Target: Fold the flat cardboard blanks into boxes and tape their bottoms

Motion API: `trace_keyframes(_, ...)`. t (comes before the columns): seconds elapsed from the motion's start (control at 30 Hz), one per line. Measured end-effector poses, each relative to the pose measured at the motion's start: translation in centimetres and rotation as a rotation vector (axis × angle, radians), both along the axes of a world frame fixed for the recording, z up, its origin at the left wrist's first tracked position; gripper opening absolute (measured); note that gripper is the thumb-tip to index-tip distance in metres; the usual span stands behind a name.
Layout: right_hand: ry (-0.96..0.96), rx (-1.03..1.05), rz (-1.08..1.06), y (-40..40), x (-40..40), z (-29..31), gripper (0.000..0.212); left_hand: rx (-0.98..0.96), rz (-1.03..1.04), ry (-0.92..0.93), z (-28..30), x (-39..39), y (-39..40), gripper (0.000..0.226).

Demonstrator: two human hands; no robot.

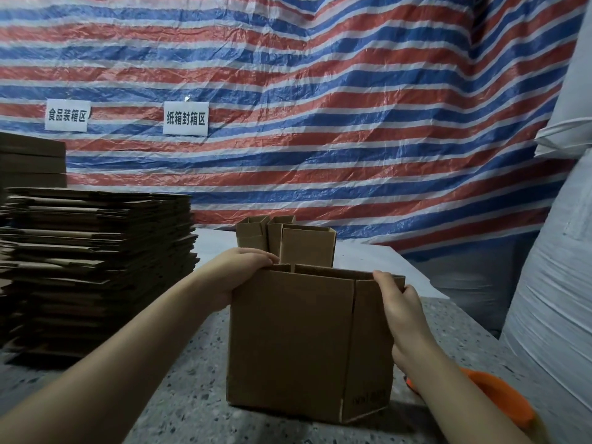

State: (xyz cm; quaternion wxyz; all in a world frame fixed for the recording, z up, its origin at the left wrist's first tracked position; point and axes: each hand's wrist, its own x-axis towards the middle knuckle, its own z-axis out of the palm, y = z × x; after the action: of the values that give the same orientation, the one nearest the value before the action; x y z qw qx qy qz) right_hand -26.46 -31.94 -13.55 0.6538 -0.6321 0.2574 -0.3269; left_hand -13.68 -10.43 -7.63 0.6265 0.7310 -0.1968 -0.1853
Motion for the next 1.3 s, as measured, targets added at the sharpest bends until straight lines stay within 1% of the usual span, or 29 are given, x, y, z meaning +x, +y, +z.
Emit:
trace_keyframes(0.13,-0.025,-0.095,0.207,0.1,-0.4,0.6,0.04,-0.064,0.059,0.01,-0.3,-1.5,-0.7,0.035)
trace_keyframes(0.23,-0.061,-0.163,0.373,-0.6,-0.6,0.9,0.044,-0.136,0.095,0.029,-0.5,-2.2,-1.4,0.039)
trace_keyframes(0.33,-0.08,-0.109,0.494,-1.2,-0.7,0.7,0.044,-0.217,0.105,0.083,-0.8,-2.8,-1.8,0.045)
trace_keyframes(0.4,-0.085,-0.095,0.533,-1.5,-0.6,0.4,0.044,-0.207,0.1,0.073,-1.3,-2.9,-1.8,0.041)
trace_keyframes(0.5,-0.126,-0.088,0.564,-1.6,-0.4,0.2,0.043,-0.128,0.062,-0.002,-2.2,-2.7,-1.0,0.027)
trace_keyframes(0.57,-0.151,-0.076,0.565,-1.6,-0.3,0.3,0.043,-0.118,0.034,0.008,-2.7,-2.3,-0.6,0.023)
trace_keyframes(0.6,-0.153,-0.081,0.554,-1.6,-0.2,0.3,0.044,-0.15,0.002,0.05,-3.0,-2.4,-0.4,0.024)
trace_keyframes(0.7,-0.143,-0.05,0.49,-1.7,0.2,0.2,0.042,-0.304,-0.091,0.21,-3.6,-2.2,-0.2,0.046)
trace_keyframes(0.77,-0.119,-0.035,0.47,-2.0,0.4,0.1,0.045,-0.353,-0.089,0.25,-3.7,-2.5,-0.5,0.046)
trace_keyframes(0.83,-0.118,-0.041,0.462,-2.0,0.4,0.0,0.045,-0.354,-0.066,0.237,-3.7,-2.9,-0.9,0.039)
trace_keyframes(0.9,-0.139,-0.029,0.435,-1.8,0.2,-0.2,0.045,-0.337,-0.055,0.181,-4.1,-2.9,-1.2,0.033)
trace_keyframes(0.97,-0.194,-0.027,0.43,-1.5,0.0,-0.8,0.049,-0.323,-0.071,0.109,-4.5,-2.9,-1.4,0.038)
trace_keyframes(1.0,-0.216,-0.022,0.426,-1.3,-0.1,-1.1,0.053,-0.331,-0.075,0.099,-4.7,-2.9,-1.4,0.037)
trace_keyframes(1.07,-0.233,0.012,0.42,-1.0,-0.3,-1.8,0.064,-0.367,-0.108,0.109,-4.7,-3.0,-1.0,0.027)
trace_keyframes(1.13,-0.233,0.04,0.407,-0.8,-0.2,-2.4,0.07,-0.403,-0.157,0.146,-4.9,-2.7,-0.4,0.029)
trace_keyframes(1.2,-0.223,0.046,0.405,-0.6,-0.1,-2.6,0.069,-0.415,-0.194,0.192,-5.1,-2.3,0.0,0.036)
trace_keyframes(1.3,-0.22,0.018,0.407,-0.4,0.0,-2.6,0.066,-0.424,-0.246,0.214,-5.4,-1.7,0.4,0.034)
